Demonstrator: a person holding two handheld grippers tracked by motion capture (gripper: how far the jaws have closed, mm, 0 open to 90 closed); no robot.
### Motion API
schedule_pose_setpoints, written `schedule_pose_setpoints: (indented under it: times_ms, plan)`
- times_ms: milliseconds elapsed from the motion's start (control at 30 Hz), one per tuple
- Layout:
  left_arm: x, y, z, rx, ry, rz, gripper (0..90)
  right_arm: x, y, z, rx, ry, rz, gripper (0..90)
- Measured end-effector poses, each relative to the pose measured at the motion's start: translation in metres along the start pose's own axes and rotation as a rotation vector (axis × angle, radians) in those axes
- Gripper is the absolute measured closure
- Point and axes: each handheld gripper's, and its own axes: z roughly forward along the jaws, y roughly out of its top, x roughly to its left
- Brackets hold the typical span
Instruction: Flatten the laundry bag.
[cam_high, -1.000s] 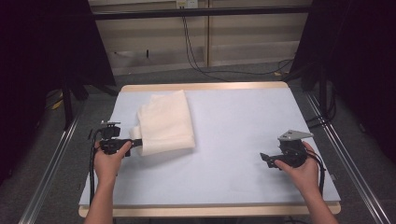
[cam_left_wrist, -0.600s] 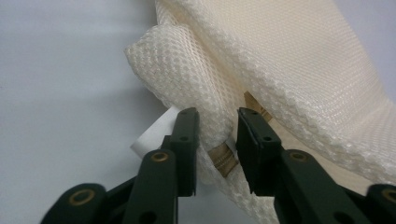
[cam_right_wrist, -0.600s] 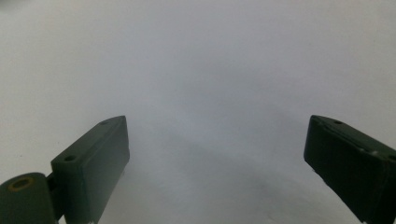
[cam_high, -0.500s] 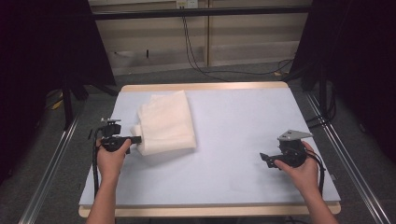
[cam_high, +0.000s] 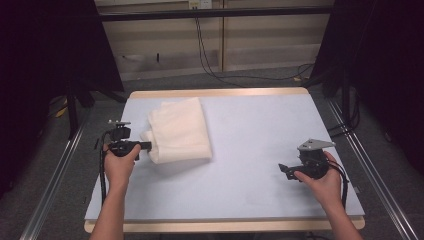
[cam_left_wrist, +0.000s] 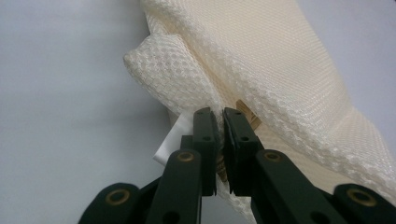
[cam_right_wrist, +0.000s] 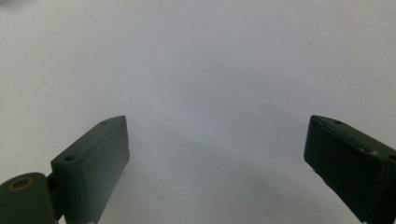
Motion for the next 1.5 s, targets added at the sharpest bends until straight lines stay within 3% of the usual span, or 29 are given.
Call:
schedule_pose_setpoints:
  times_ms: [300, 400, 467, 633, 800, 967, 1033, 1067, 1167, 1233, 1300, 1333, 1500]
  plan:
    - [-0.017, 0.019, -0.011, -0.014, -0.031, 0.036, 84.9, 0.001, 0.0, 0.001, 0.001, 0.008, -0.003, 6.2]
    - [-0.024, 0.024, -0.012, -0.04, -0.045, 0.019, 84.9, 0.002, 0.0, 0.001, 0.003, 0.011, -0.006, 6.2]
    - [-0.027, 0.027, -0.013, -0.019, -0.052, 0.046, 84.9, 0.002, 0.0, 0.001, 0.005, 0.01, -0.012, 6.2]
    - [-0.035, 0.033, -0.014, -0.022, -0.06, 0.068, 84.9, 0.003, 0.0, 0.002, 0.011, 0.016, -0.008, 6.1]
    - [-0.043, 0.04, -0.014, -0.04, -0.079, 0.056, 84.9, 0.004, 0.0, 0.003, 0.019, 0.012, -0.011, 6.2]
    - [-0.052, 0.049, -0.015, -0.034, -0.089, 0.092, 85.0, 0.004, 0.0, 0.004, 0.021, 0.02, -0.015, 6.2]
    - [-0.057, 0.051, -0.014, -0.046, -0.1, 0.082, 85.1, 0.004, 0.0, 0.004, 0.02, 0.023, -0.011, 6.2]
    - [-0.061, 0.054, -0.014, -0.037, -0.095, 0.107, 85.1, 0.005, 0.0, 0.004, 0.02, 0.023, -0.011, 6.1]
    - [-0.066, 0.056, -0.013, -0.043, -0.102, 0.112, 85.1, 0.005, 0.0, 0.004, 0.024, 0.021, -0.014, 6.1]
    - [-0.072, 0.059, -0.012, -0.033, -0.098, 0.14, 85.1, 0.004, 0.0, 0.004, 0.022, 0.02, -0.016, 6.1]
    - [-0.075, 0.06, -0.01, -0.041, -0.102, 0.122, 85.0, 0.004, 0.0, 0.004, 0.019, 0.022, -0.021, 6.2]
    - [-0.075, 0.061, -0.01, -0.023, -0.099, 0.147, 85.0, 0.005, 0.0, 0.005, 0.02, 0.026, -0.018, 6.2]
    - [-0.075, 0.062, -0.008, -0.023, -0.073, 0.159, 82.4, 0.006, 0.0, 0.005, 0.027, 0.023, -0.022, 6.1]
